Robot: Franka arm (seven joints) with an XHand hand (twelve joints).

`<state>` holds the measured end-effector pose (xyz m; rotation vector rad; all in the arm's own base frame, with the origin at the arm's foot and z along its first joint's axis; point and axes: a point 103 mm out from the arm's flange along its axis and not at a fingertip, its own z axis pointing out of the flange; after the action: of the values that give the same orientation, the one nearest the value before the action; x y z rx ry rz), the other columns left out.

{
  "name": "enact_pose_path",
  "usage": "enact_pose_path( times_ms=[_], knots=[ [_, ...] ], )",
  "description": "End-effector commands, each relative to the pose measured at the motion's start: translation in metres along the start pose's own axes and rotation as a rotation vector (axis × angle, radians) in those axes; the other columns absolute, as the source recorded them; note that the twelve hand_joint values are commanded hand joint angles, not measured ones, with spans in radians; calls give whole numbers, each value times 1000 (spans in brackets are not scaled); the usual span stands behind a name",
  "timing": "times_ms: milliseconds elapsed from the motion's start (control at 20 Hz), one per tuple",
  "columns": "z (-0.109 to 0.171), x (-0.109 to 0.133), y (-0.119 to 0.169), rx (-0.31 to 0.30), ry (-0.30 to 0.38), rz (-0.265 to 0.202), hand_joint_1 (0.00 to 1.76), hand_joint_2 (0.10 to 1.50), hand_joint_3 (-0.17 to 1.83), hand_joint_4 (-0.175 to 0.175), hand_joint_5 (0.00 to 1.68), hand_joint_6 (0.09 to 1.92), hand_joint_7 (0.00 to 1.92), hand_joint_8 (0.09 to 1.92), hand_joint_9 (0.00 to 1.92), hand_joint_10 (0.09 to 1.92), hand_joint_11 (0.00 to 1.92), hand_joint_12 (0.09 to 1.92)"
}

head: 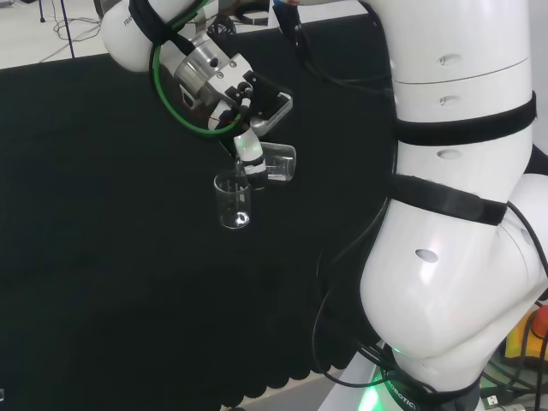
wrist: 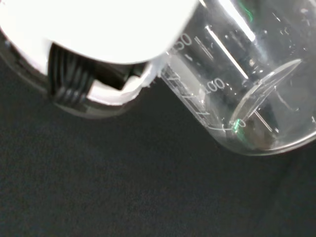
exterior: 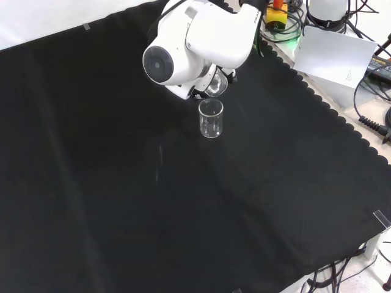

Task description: Pour the water from the handheld beaker into the one on the table.

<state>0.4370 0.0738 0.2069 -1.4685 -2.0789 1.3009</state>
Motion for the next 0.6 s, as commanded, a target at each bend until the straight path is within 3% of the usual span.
enact_pose_path(
  times_ms=[50,600],
  knots=[
    [-2,3,1,11,-17,12,1443,542,706,-175,1458,298,1403,424,1675,87,1472,555],
    [-6,8,2,48,-45,31,1443,542,706,-175,1460,294,1405,419,1675,87,1477,555]
  ],
)
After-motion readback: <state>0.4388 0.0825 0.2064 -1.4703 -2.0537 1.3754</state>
